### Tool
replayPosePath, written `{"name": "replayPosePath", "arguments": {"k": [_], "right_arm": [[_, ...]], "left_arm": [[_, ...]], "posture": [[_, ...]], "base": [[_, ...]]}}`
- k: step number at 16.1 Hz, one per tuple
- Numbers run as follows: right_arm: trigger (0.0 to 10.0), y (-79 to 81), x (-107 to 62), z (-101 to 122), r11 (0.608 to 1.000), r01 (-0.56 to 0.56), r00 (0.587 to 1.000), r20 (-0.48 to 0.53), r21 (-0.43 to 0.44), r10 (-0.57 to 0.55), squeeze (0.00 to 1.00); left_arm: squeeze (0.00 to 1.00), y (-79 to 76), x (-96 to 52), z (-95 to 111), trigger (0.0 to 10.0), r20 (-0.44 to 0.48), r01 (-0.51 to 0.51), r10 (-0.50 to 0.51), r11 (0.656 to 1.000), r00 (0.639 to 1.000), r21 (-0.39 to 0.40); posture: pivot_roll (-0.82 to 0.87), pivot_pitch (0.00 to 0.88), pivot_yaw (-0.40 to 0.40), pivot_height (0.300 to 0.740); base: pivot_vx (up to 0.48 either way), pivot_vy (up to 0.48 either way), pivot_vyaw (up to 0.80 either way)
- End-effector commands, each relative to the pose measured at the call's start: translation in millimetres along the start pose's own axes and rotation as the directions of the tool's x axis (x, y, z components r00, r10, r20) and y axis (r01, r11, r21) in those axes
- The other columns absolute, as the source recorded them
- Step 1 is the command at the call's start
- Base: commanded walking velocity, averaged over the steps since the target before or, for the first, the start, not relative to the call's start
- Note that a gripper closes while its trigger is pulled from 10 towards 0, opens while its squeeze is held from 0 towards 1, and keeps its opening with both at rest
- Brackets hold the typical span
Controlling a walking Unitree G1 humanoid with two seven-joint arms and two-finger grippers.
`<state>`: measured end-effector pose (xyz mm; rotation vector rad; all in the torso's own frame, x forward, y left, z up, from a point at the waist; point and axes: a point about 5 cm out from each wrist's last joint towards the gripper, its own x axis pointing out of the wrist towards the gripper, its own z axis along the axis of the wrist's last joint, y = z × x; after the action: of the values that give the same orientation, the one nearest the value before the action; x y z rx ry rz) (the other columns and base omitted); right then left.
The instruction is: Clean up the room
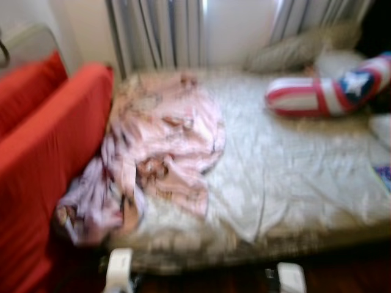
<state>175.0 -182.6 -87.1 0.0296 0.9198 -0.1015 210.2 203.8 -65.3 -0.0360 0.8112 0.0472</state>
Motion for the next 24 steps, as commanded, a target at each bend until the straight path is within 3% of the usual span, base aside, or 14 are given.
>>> {"name": "replayPosePath", "arguments": {"k": [1, 16, 24], "right_arm": [[10.0, -7.8, -1.1, -3.1, 1.000, 0.020, 1.000, -0.009, -0.001, -0.020, 0.00], [10.0, -7.6, -1.2, -3.7, 1.000, 0.014, 1.000, -0.010, -0.023, -0.015, 0.00], [10.0, -8.8, -1.7, -5.1, 1.000, 0.019, 1.000, -0.013, -0.023, -0.019, 0.00]], "left_arm": [[0.00, -3.9, 0.0, -3.6, 10.0, -0.018, 0.008, -0.008, 1.000, 1.000, -0.005], [0.00, -4.9, -0.1, -3.8, 10.0, -0.015, 0.016, -0.016, 1.000, 1.000, -0.001], [0.00, -8.6, 0.7, -1.8, 10.0, -0.006, 0.027, -0.027, 1.000, 1.000, 0.000]], "posture": [[-0.04, 0.032, 0.010, 0.740], [-0.03, 0.037, 0.010, 0.740], [-0.03, 0.038, 0.008, 0.740]], "base": [[0.000, 0.307, 0.00], [0.000, 0.021, 0.00], [0.000, 0.000, 0.80]]}}
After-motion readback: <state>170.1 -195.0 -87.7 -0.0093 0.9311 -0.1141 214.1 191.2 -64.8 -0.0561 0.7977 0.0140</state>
